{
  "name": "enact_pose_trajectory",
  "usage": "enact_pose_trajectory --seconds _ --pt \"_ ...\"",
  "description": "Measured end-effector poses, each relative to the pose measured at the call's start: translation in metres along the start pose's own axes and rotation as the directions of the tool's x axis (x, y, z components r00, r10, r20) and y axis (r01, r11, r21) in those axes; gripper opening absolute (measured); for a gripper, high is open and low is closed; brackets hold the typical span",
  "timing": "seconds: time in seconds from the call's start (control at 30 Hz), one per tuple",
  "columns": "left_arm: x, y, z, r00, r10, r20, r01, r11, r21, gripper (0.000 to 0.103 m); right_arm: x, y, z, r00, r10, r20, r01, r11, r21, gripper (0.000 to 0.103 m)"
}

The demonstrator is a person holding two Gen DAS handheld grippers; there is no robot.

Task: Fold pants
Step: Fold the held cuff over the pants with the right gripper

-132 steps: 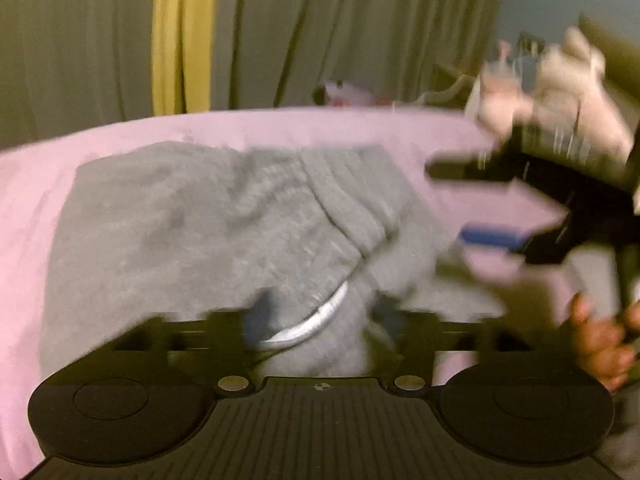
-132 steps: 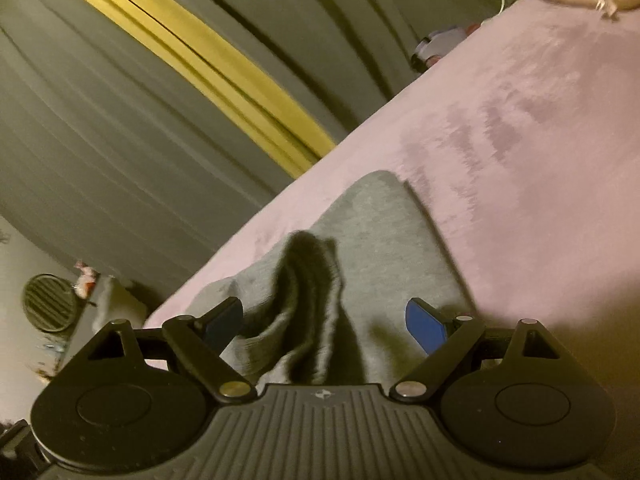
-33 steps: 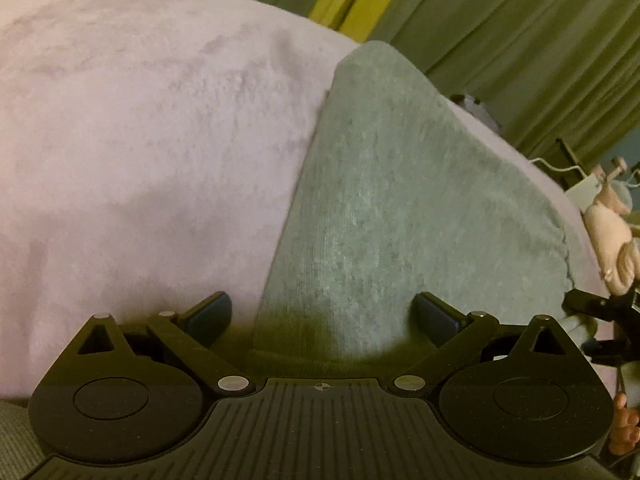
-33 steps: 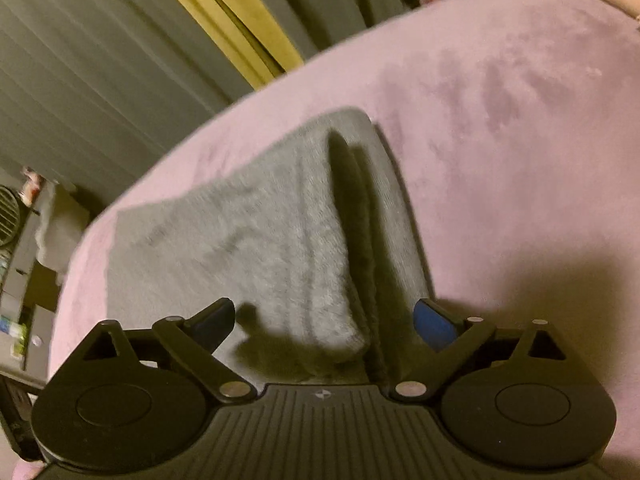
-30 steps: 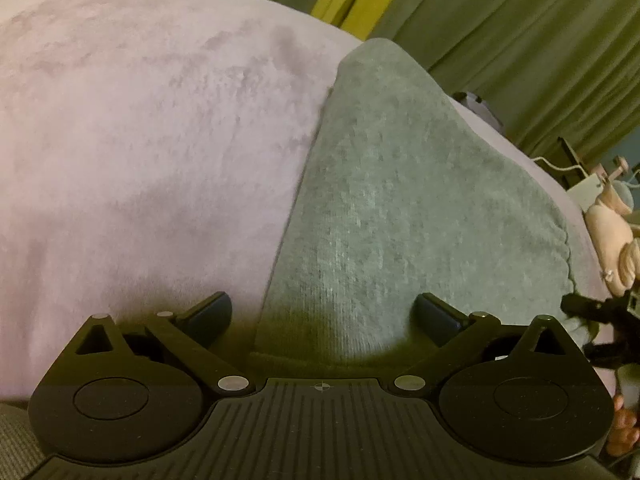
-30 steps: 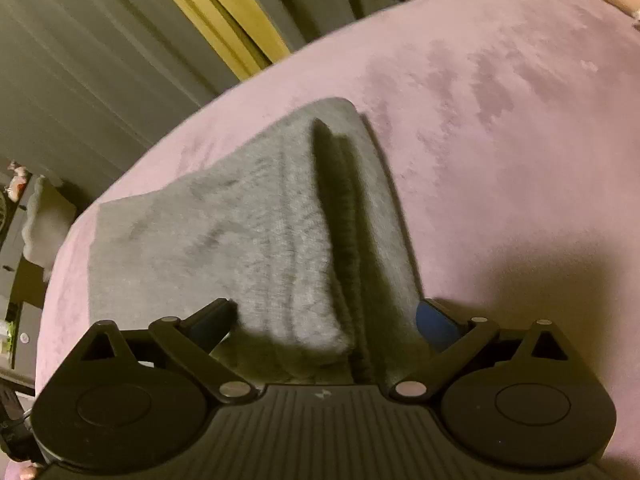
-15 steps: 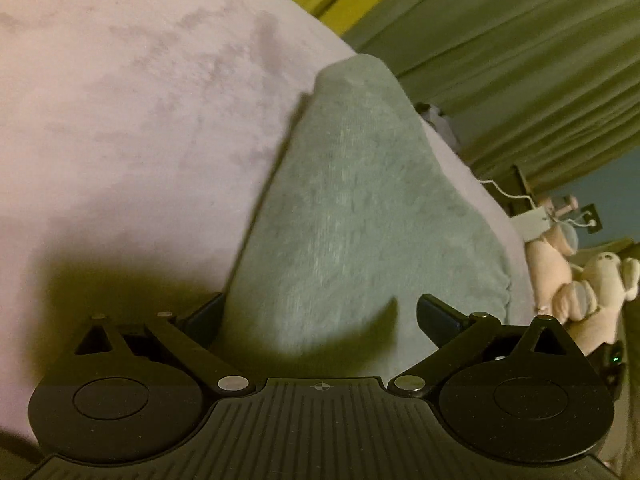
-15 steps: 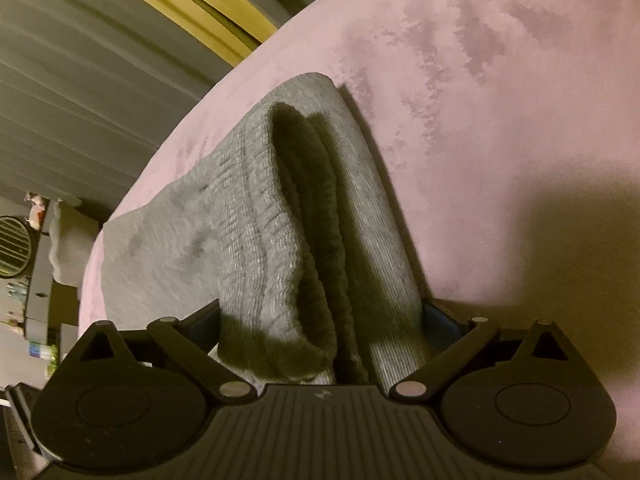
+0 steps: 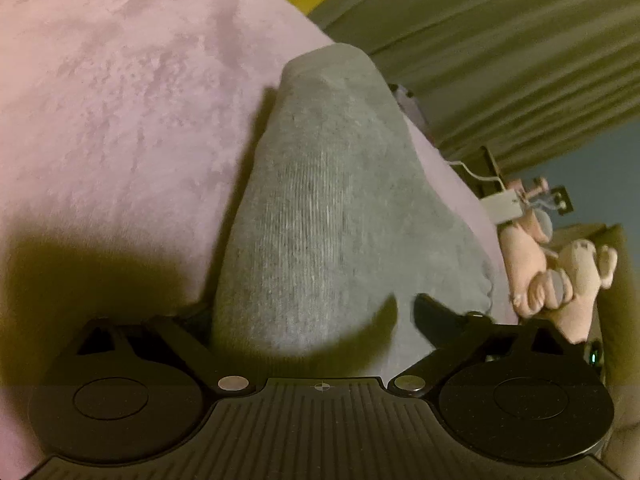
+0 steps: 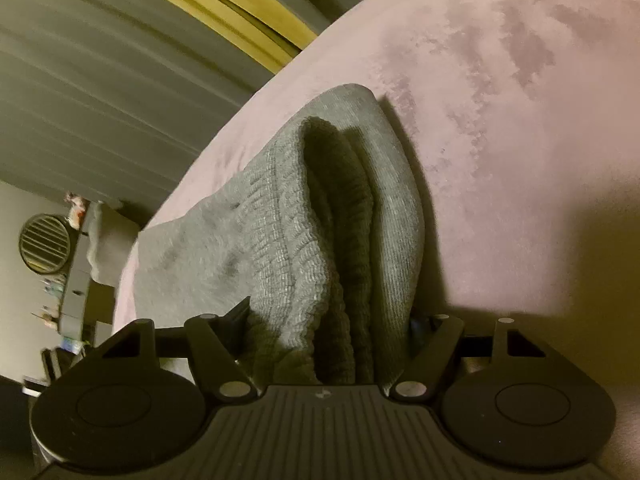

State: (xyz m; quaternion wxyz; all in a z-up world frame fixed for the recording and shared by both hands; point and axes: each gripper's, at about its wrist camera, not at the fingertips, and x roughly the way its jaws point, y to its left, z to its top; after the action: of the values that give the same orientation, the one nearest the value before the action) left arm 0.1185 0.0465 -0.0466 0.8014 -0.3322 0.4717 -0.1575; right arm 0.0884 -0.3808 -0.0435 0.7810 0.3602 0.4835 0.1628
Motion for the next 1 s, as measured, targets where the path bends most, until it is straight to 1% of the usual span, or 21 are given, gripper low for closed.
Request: enact_pose_trajectory --seconds 0.07,0.13,0.17,0.2,0.27,0.3,0.37,0.43,0.5,0.87,1.0 --pt "0.0 0.004 0.001 1.0 0.001 0.001 -0.001 1.0 0.008 0.09 0.003 -0.002 0.002 1.0 0.011 -0.007 -0.011 1.0 0.011 0.078" --pt "0.006 0.004 0.002 1.0 0.013 -0.008 -0.013 1.0 0.016 0.091 0.008 0.001 0.002 0.999 0.028 -0.017 -0.028 1.0 0.001 0.093" --pt "0.009 0.0 0.002 1.0 0.021 -0.013 -0.021 0.999 0.038 0.094 0.012 0.005 0.002 0.999 0.033 -0.022 -0.033 0.999 -0.018 0.096" --pt "0.011 -0.004 0.001 0.999 0.032 -0.017 -0.031 0.997 0.066 0.097 0.017 0.01 0.001 1.0 0.017 -0.022 -0.019 0.999 -0.047 0.099" --pt "0.017 -0.014 -0.002 0.997 0.078 -0.011 -0.076 0.988 0.132 0.097 0.022 0.02 -0.002 0.999 -0.033 -0.012 0.031 0.992 -0.12 0.099" --pt "0.019 -0.019 -0.004 0.995 0.099 0.007 -0.098 0.982 0.159 0.096 0.023 0.024 -0.004 0.999 -0.048 -0.006 0.047 0.988 -0.145 0.099" --pt "0.021 -0.028 -0.009 0.988 0.149 0.042 -0.154 0.967 0.201 0.089 0.022 0.028 -0.006 0.998 -0.068 0.009 0.069 0.984 -0.167 0.095" --pt "0.02 -0.034 -0.012 0.983 0.175 0.062 -0.185 0.958 0.219 0.084 0.016 0.025 -0.006 0.997 -0.077 0.029 0.08 0.986 -0.148 0.078" --pt "0.02 -0.036 -0.015 0.981 0.181 0.072 -0.193 0.954 0.23 0.083 0.011 0.018 -0.005 0.998 -0.053 0.034 0.056 0.993 -0.104 0.073" --pt "0.023 -0.031 -0.014 0.984 0.166 0.064 -0.176 0.964 0.2 0.087 0.016 0.021 -0.007 0.997 -0.074 0.038 0.078 0.99 -0.115 0.074" --pt "0.022 -0.029 -0.014 0.986 0.158 0.061 -0.167 0.967 0.193 0.088 0.025 0.033 -0.009 0.995 -0.092 0.037 0.096 0.986 -0.136 0.08"
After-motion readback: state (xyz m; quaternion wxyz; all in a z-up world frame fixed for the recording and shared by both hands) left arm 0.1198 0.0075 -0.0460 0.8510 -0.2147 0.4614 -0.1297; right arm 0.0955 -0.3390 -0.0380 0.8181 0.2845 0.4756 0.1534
